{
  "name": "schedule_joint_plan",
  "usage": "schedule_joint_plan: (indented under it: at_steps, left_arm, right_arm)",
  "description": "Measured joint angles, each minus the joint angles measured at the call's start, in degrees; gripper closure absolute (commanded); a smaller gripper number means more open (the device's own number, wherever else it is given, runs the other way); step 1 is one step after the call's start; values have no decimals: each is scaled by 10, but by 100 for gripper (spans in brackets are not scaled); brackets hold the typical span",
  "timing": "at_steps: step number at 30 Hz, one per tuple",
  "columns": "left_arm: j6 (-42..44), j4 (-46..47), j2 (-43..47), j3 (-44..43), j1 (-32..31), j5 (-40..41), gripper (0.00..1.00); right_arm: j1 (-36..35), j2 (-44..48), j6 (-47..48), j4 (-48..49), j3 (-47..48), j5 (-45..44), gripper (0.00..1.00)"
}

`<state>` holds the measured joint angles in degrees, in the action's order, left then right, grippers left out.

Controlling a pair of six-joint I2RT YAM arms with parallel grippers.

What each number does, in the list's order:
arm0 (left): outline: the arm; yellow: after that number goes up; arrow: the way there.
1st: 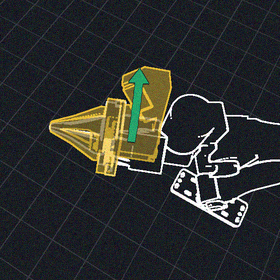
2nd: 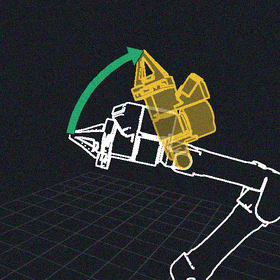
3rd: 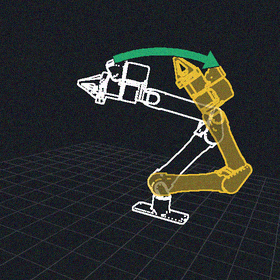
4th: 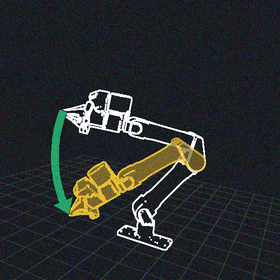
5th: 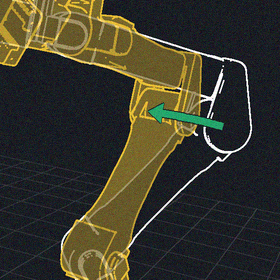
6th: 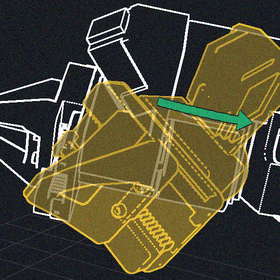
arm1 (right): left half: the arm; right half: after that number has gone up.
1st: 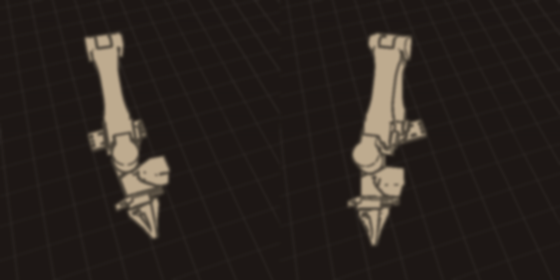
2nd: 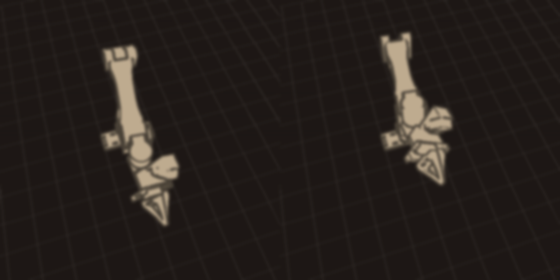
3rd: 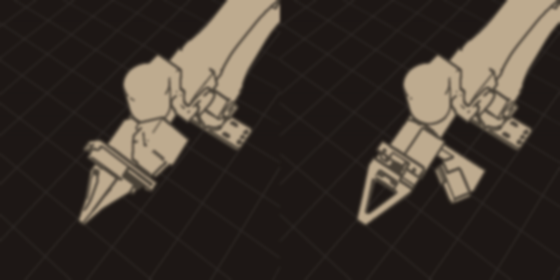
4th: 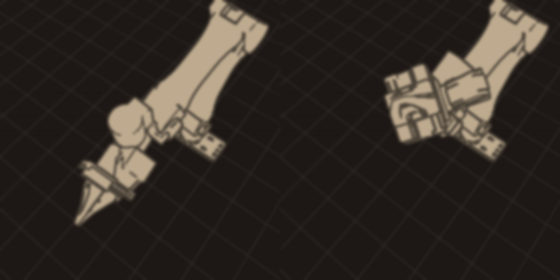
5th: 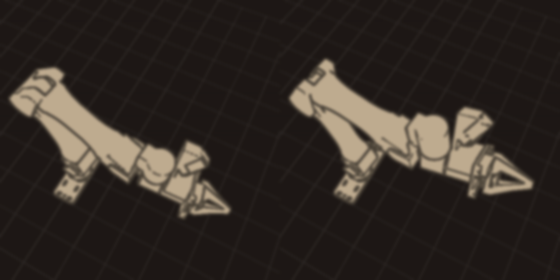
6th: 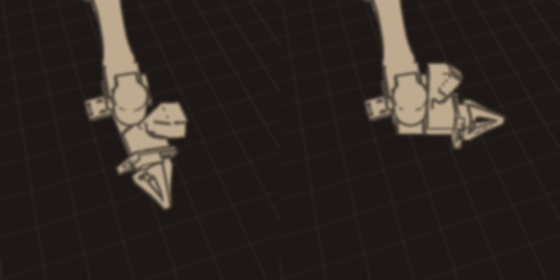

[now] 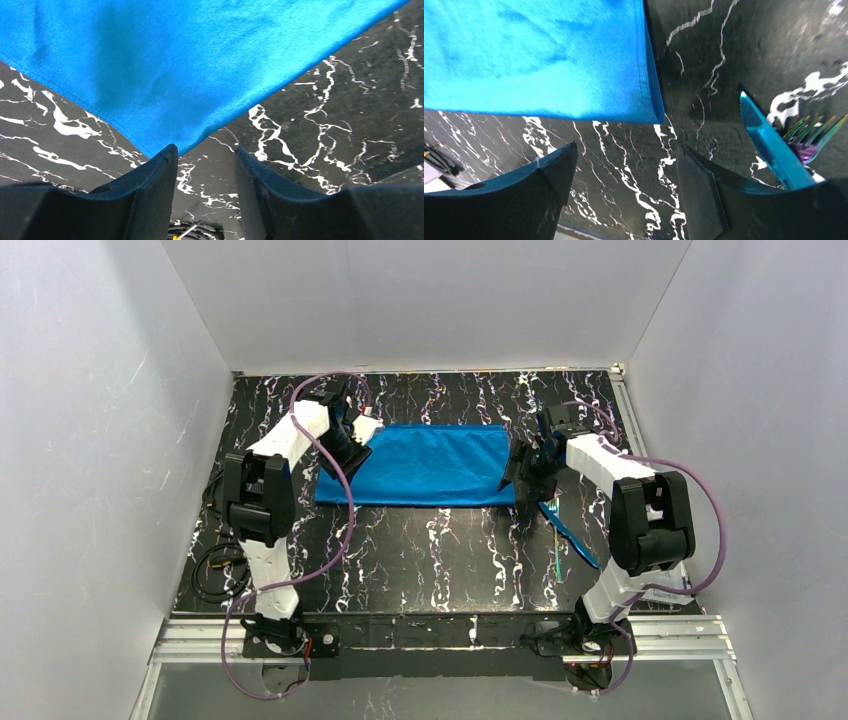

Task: Fold the napkin into a case and place the utensils inside
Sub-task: Pick up the rectangle-folded napkin from the center of the board.

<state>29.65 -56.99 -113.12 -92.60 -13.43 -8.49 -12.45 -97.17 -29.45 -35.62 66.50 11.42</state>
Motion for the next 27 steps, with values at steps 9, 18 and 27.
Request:
schedule_joint_plan:
  at_steps: [9,18,27]
  left_arm:
    - [11,38,0,14,25,43,73]
    - [37,105,-1,79,32,93,85]
    - [57,147,-19,115,32,120,90]
  right_arm:
    - [0,0,-35,32,-67,43,20]
    - [16,0,-94,118,-122,106,21]
    - [26,9,-161,210,-162,132,24]
